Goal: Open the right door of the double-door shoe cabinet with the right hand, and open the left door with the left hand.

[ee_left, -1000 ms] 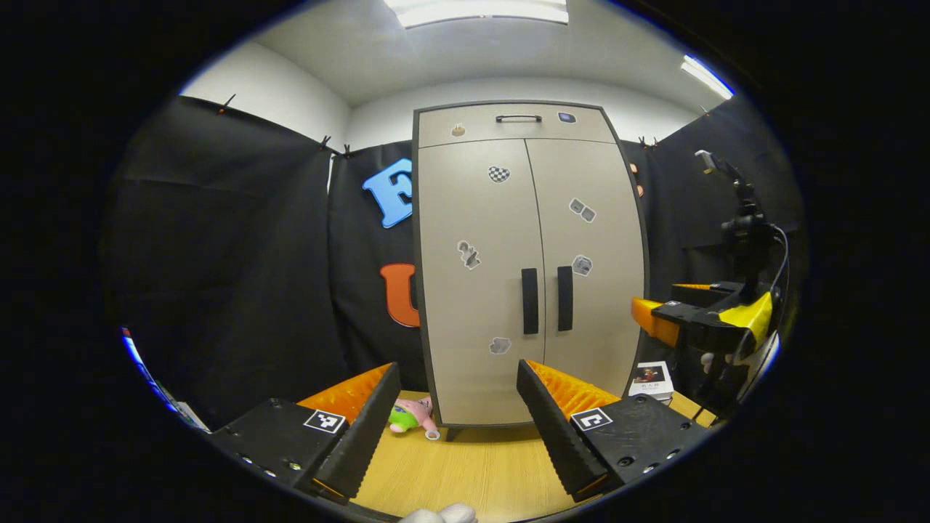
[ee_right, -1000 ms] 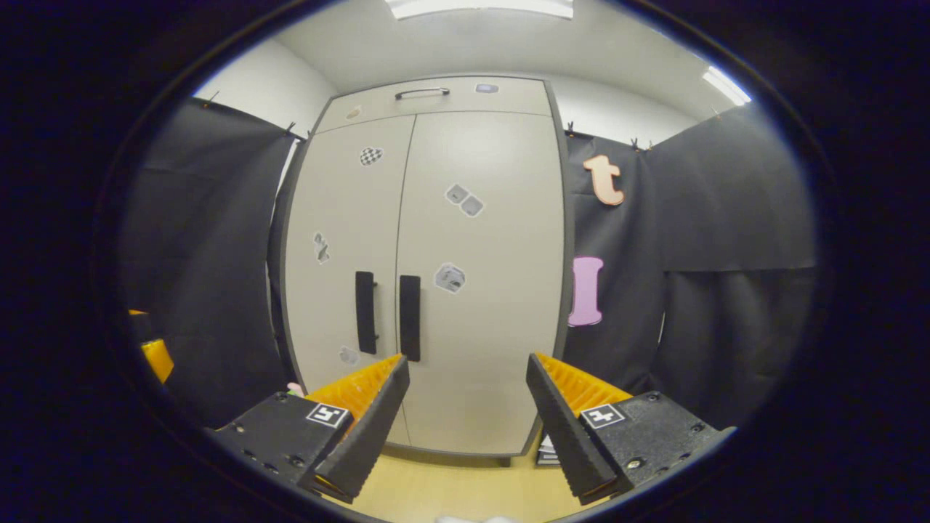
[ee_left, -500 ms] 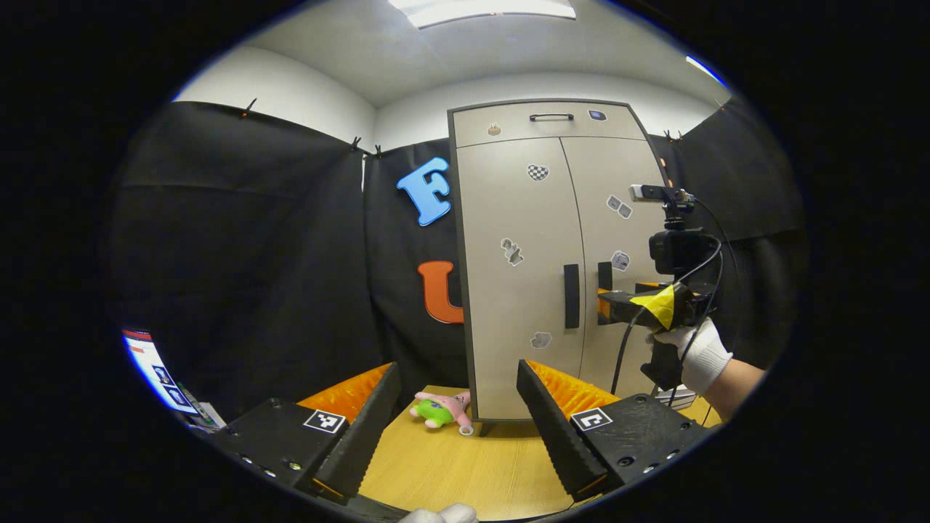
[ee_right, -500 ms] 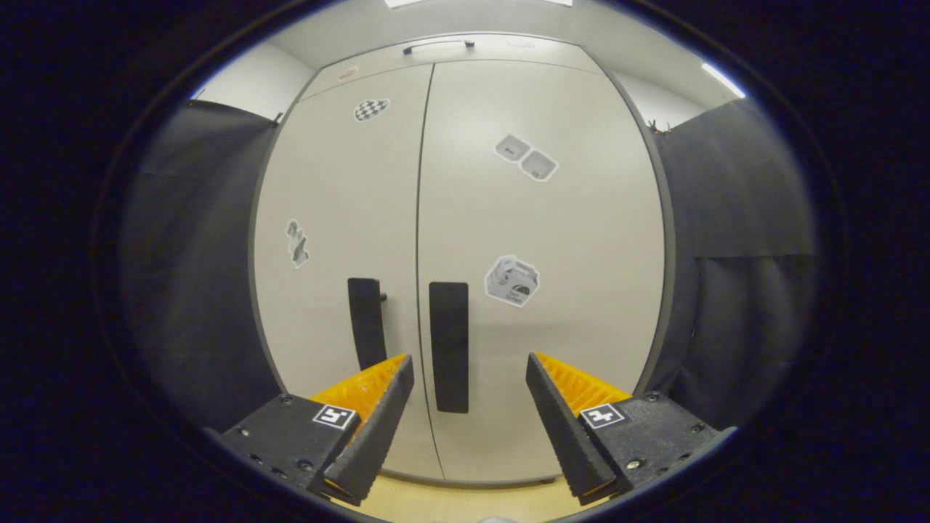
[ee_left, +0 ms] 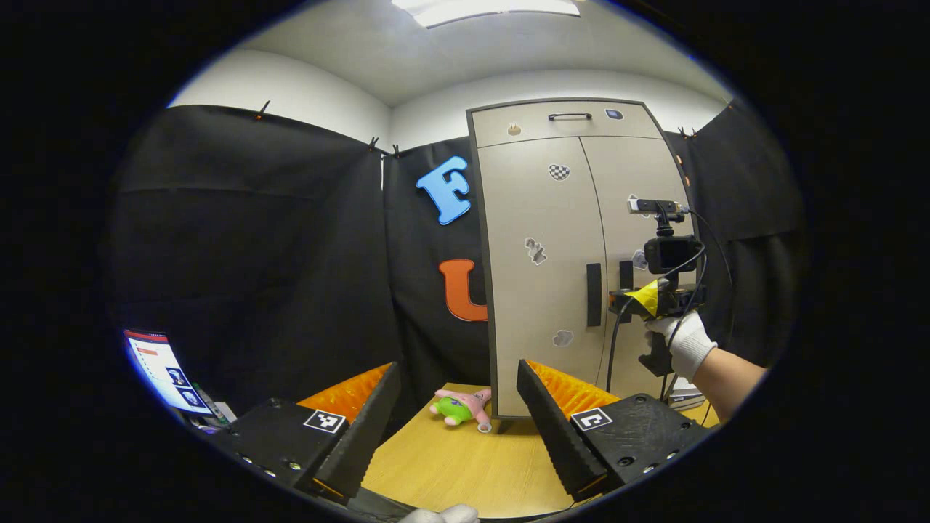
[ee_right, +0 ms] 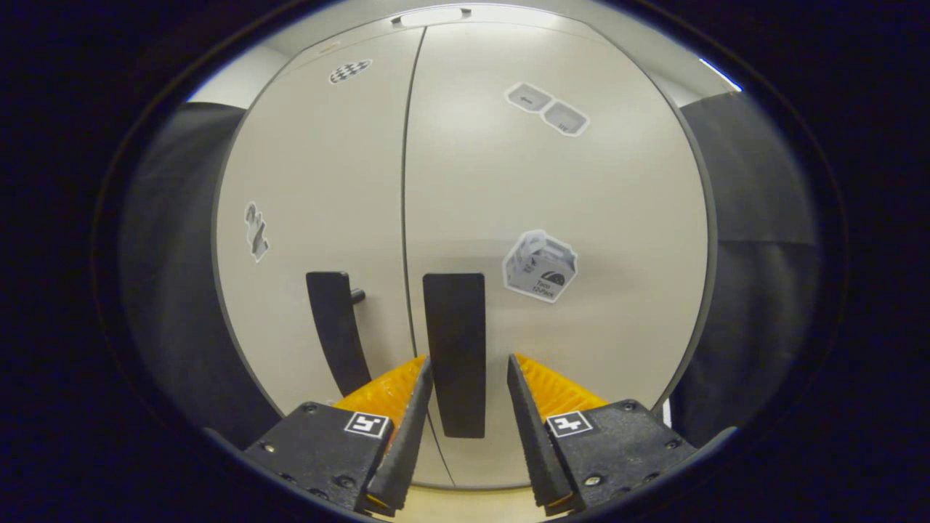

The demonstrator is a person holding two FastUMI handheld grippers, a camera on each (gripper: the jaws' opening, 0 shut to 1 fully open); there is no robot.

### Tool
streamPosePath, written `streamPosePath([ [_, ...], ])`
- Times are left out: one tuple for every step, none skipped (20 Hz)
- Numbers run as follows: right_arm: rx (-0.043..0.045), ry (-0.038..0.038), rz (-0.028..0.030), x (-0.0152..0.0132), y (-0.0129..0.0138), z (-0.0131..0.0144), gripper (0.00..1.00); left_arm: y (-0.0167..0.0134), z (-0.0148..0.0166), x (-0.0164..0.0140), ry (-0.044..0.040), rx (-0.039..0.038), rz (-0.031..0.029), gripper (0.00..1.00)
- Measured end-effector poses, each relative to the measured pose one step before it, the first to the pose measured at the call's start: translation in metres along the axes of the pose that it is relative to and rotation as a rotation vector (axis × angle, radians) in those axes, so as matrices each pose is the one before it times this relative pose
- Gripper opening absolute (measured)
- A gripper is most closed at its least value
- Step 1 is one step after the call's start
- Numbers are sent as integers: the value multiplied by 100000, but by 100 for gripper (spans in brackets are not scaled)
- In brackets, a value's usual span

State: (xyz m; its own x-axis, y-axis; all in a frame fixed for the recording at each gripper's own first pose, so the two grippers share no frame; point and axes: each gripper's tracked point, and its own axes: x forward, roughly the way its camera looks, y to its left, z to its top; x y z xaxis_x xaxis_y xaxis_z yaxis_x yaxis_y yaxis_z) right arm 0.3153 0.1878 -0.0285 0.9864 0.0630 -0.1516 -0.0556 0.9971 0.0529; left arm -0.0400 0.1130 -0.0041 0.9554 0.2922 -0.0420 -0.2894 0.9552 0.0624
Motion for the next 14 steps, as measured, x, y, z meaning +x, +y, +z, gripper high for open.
streamPosePath([
  [105, 540, -214, 73, -112, -60, 55, 51, 22, -10, -93, -337, 366, 97],
  [-9, -1255, -262, 69, 108, 109, 54, 63, -21, -162, 215, -437, 223, 96],
  [-950, 603, 608, -28, 184, -88, 50, -94, -97, -58, 39, -219, 47, 96],
  [-729, -671, 1047, 4, 194, 23, 48, -32, -127, 7, 113, 2, 264, 96],
  [-1483, -300, -285, -71, -38, -17, 39, -60, 6, -10, -199, 24, 176, 96],
  [-2139, 397, 374, 94, -42, -95, 36, 73, 147, -109, -172, -184, 165, 96],
  [-356, 396, 623, 6, -17, 108, 34, 11, 13, -27, -159, -368, 77, 97],
  [314, -88, 806, -121, 28, -71, 33, -42, 5, 4, -105, -305, -239, 97],
  [307, 81, 745, -64, -32, -22, 30, 19, -46, 69, -149, -40, -79, 96],
  [-66, 92, 813, -143, -17, -19, 28, -6, -25, 69, -88, 7, -130, 96],
  [-363, -101, 648, -108, -27, -91, 27, 17, 33, -15, -32, -154, 68, 96],
  [-398, -184, 589, -333, -14, -3, 25, -47, 42, -20, -101, -337, -228, 96],
  [-19, -109, 750, -254, -56, -44, 24, -28, 9, 17, 59, -166, -118, 96],
  [533, 84, 871, -363, 57, -77, 24, 24, 3, -8, -123, -32, -7, 96],
])
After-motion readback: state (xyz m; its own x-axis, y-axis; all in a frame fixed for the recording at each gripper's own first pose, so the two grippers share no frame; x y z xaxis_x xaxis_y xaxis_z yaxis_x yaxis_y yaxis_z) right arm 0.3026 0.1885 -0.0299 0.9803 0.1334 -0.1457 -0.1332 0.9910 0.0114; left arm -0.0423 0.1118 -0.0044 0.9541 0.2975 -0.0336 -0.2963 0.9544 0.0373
